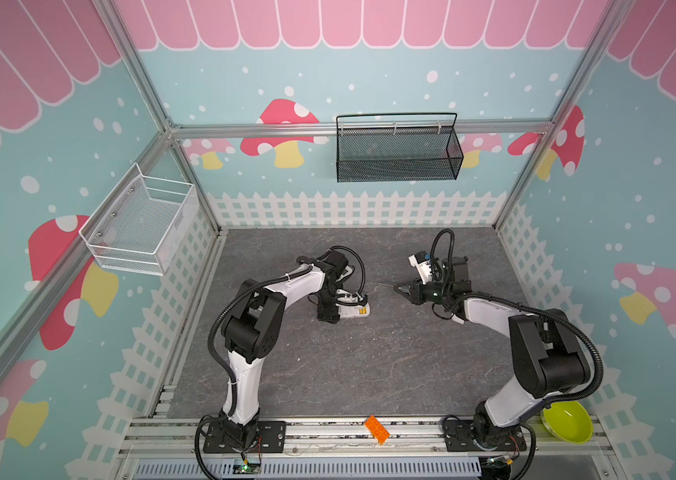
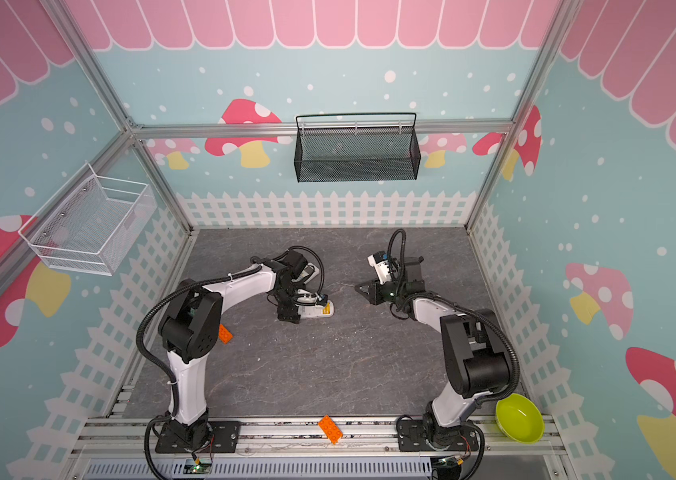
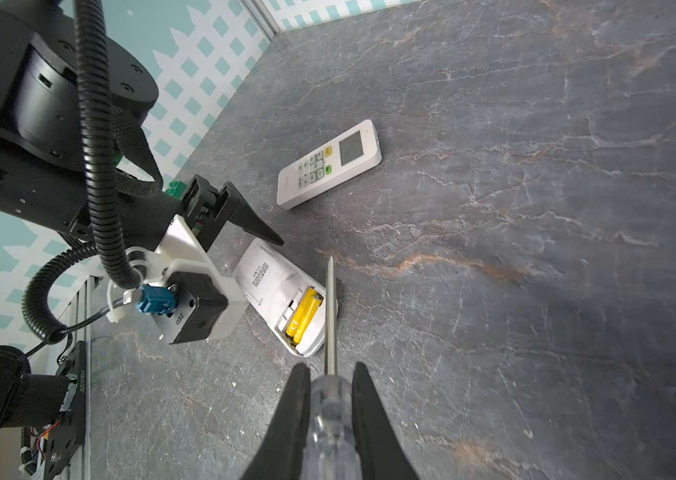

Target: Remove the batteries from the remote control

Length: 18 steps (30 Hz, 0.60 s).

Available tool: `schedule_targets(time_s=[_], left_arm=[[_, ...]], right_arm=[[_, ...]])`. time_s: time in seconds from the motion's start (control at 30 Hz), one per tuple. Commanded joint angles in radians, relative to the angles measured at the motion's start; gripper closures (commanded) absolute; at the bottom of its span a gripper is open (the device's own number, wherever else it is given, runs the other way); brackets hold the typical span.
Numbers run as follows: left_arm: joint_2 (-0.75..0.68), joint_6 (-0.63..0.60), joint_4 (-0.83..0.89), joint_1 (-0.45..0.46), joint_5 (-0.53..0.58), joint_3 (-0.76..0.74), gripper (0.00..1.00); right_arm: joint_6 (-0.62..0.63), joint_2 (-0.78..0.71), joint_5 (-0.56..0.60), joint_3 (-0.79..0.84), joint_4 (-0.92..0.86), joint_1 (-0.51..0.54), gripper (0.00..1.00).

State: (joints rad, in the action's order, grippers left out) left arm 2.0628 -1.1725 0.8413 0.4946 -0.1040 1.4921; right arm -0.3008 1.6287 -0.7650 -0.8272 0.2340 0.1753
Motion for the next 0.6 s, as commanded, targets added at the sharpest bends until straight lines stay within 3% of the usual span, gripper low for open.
schedule_targets(time_s=[0.0, 0.3, 0.47, 0.57], left_arm=[[0.052, -0.009, 0.02, 0.005, 0.029, -0.019, 0.31], [0.103, -0.017, 0.155, 0.01, -0.039, 0.068, 0.37], [0.132, 0.02, 0.173, 0.013, -0.028, 0.099, 0.25], [0.142, 0.024, 0.172, 0.018, -0.023, 0.102, 0.27]], right_arm=[[0.002, -0.047, 0.004, 0.014, 0.0, -0.016, 1.0], [0.024, -0.09, -0.008, 0.03, -0.036, -0.043, 1.0], [0.028, -0.108, -0.007, 0.045, -0.037, -0.049, 1.0], [0.031, -0.112, -0.009, 0.049, -0.038, -0.049, 1.0]])
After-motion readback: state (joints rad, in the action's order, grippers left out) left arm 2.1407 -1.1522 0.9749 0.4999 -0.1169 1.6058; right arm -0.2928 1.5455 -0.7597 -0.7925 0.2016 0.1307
